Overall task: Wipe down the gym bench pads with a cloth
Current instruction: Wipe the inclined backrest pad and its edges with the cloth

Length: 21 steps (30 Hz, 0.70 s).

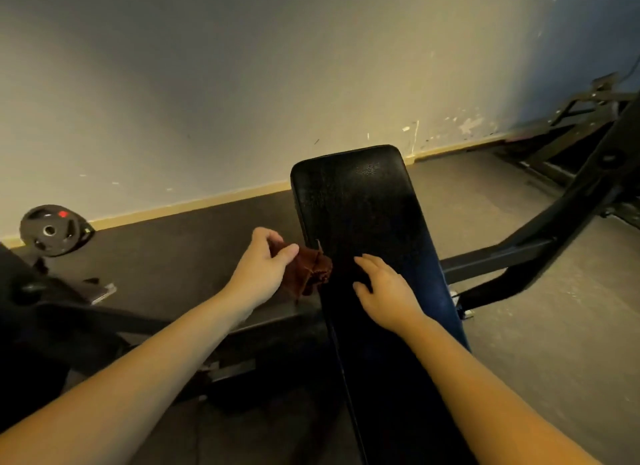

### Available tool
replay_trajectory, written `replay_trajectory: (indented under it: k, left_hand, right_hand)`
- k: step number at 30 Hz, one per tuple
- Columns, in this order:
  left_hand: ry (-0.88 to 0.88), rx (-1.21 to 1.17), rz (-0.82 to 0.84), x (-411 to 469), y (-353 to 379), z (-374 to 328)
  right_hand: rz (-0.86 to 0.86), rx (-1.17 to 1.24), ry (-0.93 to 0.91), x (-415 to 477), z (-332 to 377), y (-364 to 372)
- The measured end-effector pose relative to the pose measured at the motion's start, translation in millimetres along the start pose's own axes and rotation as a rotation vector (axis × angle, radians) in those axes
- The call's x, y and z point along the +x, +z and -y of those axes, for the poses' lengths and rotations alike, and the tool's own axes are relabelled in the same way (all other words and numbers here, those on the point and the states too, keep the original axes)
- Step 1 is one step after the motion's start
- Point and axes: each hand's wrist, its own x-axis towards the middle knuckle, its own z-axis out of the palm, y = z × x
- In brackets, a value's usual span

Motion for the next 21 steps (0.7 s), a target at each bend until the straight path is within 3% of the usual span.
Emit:
replay_trajectory:
  k: [4, 8, 12, 16, 21]
  left_hand:
    - [0.046, 0.062, -0.029, 17.8, -17.0, -40.6]
    - [0.048, -0.068, -0.008, 87.9, -38.1, -78.1]
    - [0.118, -0.058, 0.179, 187.3, -53.9, -110.8]
    - [0.128, 0.127, 0.406, 280.7, -63.1, -140.3]
    - [0.326, 0.407, 0.548, 365.8, -46.1, -147.7]
  right_hand:
    - [0.011, 0.086, 0.029, 15.8, 18.2, -38.0]
    - [-0.023, 0.11, 0.102, 64.6, 19.7, -62.8]
    - [-0.164, 0.138, 0.22, 135.9, 17.6, -80.6]
    - [-0.338, 0.118, 0.378, 202.1, 13.1, -95.4]
    - [-0.505, 0.201, 0.617, 266.6, 6.0, -92.4]
